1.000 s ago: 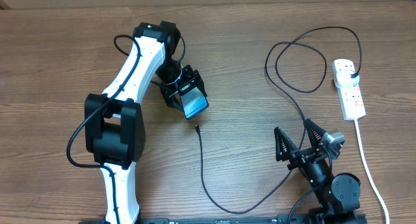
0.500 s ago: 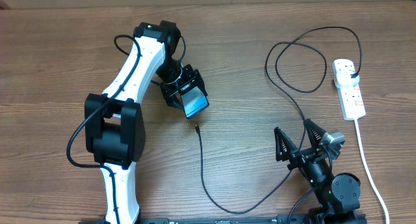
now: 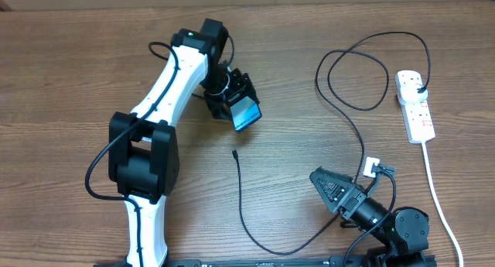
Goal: Plug charger to phone and switch on socket
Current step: 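Lift the phone upright with the left gripper, then move the right gripper to the phone and grasp its side edge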
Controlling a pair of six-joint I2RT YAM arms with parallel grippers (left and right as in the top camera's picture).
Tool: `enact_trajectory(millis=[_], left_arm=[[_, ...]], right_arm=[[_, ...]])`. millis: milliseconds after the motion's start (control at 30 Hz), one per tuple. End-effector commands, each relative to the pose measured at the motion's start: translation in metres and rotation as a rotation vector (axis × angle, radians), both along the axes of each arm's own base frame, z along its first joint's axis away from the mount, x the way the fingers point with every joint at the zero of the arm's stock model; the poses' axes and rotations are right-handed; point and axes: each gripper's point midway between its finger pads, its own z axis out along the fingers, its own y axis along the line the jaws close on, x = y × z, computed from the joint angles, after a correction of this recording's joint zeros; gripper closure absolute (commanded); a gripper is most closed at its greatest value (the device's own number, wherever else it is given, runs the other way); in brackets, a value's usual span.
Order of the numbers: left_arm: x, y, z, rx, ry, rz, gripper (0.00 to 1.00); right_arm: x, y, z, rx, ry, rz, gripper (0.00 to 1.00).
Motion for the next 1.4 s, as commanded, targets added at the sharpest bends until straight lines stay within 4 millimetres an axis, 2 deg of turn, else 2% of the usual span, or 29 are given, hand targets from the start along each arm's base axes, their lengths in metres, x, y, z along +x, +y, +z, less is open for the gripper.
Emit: enact_trajectory(millis=[0,100,300,467,733,833,933,1100,1167,1300,1367], left_arm=[[0.005,-0.018,0.009,-0.028,-0.026,0.011,0.96],[0.007,-0.019,0.006,0.009,-0.032,0.037,0.96],[0.012,-0.022,0.005,0.02,-0.051,0.055,0.96],[0.015,-0.023,0.006,0.015,-0.063,0.055,0.96],[0.016,-0.021,0.005,0.026,-0.064,0.065,0.96],[0.018,-0.021,0.004,0.031,-0.065,0.08,0.96],[0.021,-0.022,0.005,0.026,-0.069,0.098,0.96],[0.025,-0.023,0.005,0.028,-0.07,0.135,0.96],[0.027,-0.02,0.004,0.048,-0.062,0.168,0.96],[0.031,-0.018,0.003,0.063,-0.07,0.193,0.96],[0.031,-0.017,0.002,0.067,-0.073,0.196,0.96]], right_arm=[[-0.009,0.007,0.0,0.137,0.16,0.071,0.0],[-0.009,0.007,0.004,0.087,0.076,0.068,0.0],[-0.004,0.003,0.007,0.075,0.05,0.028,0.0],[0.005,-0.002,0.031,-0.007,-0.029,-0.023,0.0],[0.054,0.005,0.033,-0.216,0.046,-0.008,0.01],[0.087,0.017,0.02,-0.29,0.142,0.006,0.0],[0.106,0.029,0.001,-0.351,0.219,-0.011,0.0],[0.126,0.044,-0.032,-0.455,0.304,-0.063,0.0],[0.134,0.048,-0.047,-0.486,0.348,-0.099,0.04],[0.15,0.059,-0.054,-0.476,0.354,-0.115,0.15],[0.155,0.064,-0.057,-0.481,0.356,-0.11,0.16]])
